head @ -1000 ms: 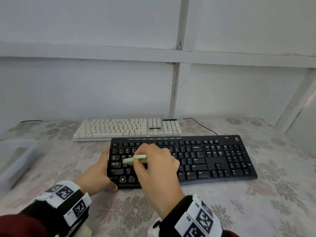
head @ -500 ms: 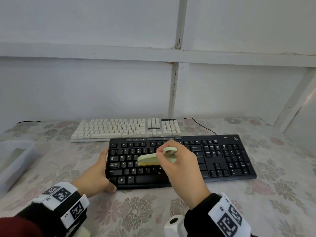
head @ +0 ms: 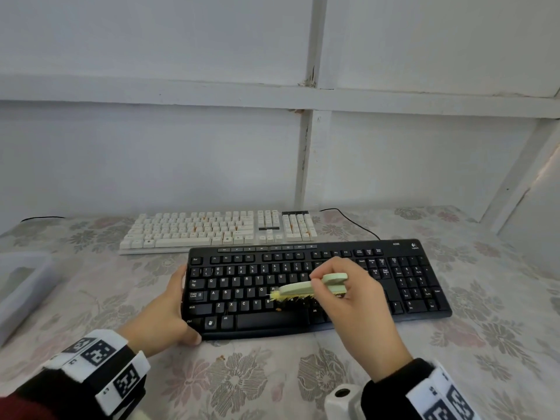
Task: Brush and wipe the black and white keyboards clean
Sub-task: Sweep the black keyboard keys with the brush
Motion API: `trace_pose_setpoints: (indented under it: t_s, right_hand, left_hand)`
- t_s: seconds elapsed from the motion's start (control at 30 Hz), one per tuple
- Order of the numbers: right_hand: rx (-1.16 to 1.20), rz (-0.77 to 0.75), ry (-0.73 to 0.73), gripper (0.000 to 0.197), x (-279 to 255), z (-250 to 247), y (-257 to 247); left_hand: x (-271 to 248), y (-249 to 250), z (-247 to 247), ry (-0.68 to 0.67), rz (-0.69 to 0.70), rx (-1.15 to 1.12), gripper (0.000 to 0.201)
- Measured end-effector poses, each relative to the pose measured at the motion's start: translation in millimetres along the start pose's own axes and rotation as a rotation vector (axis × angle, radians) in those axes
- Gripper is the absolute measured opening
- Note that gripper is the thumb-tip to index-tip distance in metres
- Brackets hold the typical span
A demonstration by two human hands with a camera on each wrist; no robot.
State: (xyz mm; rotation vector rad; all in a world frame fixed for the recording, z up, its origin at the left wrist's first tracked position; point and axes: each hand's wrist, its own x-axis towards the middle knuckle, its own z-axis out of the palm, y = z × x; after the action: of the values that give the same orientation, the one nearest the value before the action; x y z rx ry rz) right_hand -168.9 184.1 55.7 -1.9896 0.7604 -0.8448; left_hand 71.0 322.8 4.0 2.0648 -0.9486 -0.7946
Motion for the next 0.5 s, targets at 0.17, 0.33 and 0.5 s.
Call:
trace_pose_setpoints:
  t_s: [0.17, 0.33, 0.5]
  right_hand:
    - [0.01, -0.016, 0.094, 0.023, 0, -18, 1]
    - [0.054, 0.002, 0.061, 0.021, -1, -22, 8]
    - [0.037, 0.028, 0.193, 0.024, 4, -45, 17]
  left_hand:
    - [-1, -1, 0, 0.0, -0.004, -0.012, 0.126]
    - [-2, 1, 1, 0.005, -0.004, -0.011, 0.125]
    - [-1, 1, 1, 0.0, -0.016, -0.026, 0.125]
